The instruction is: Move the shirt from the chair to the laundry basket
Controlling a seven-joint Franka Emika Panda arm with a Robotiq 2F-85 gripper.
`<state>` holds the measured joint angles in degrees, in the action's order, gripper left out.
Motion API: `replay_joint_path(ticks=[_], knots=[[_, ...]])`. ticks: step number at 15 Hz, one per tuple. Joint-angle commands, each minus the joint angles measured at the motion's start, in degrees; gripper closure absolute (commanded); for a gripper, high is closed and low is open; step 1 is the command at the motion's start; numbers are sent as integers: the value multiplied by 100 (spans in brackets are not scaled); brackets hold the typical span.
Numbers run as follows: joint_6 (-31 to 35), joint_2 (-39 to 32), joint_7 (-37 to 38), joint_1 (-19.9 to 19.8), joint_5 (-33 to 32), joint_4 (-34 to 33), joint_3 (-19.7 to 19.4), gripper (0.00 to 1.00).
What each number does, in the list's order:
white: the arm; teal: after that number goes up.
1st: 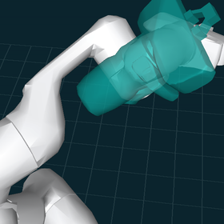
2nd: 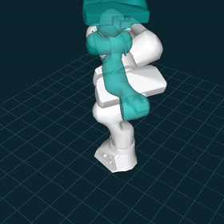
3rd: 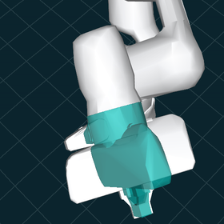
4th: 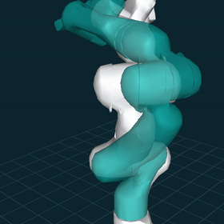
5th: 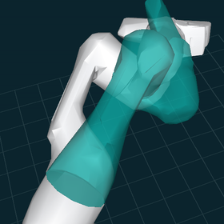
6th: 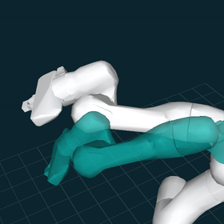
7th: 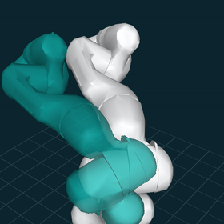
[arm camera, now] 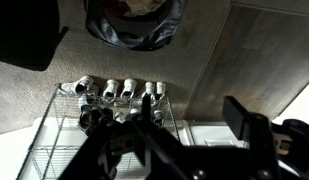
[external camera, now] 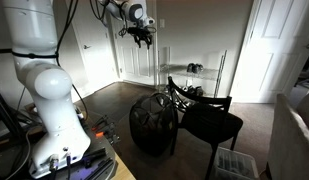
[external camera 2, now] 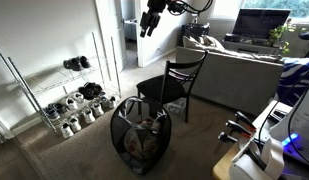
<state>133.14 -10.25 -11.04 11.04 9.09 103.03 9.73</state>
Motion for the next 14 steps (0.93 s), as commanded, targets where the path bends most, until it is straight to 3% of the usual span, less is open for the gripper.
replay_joint_path(ticks=[1,4,14], knots=[[-17,-7,25,-77,-2,-20,61,21],[-17,-6,24,-115,14,-20,50,2],[-17,-6,24,-115,15,-20,52,2]])
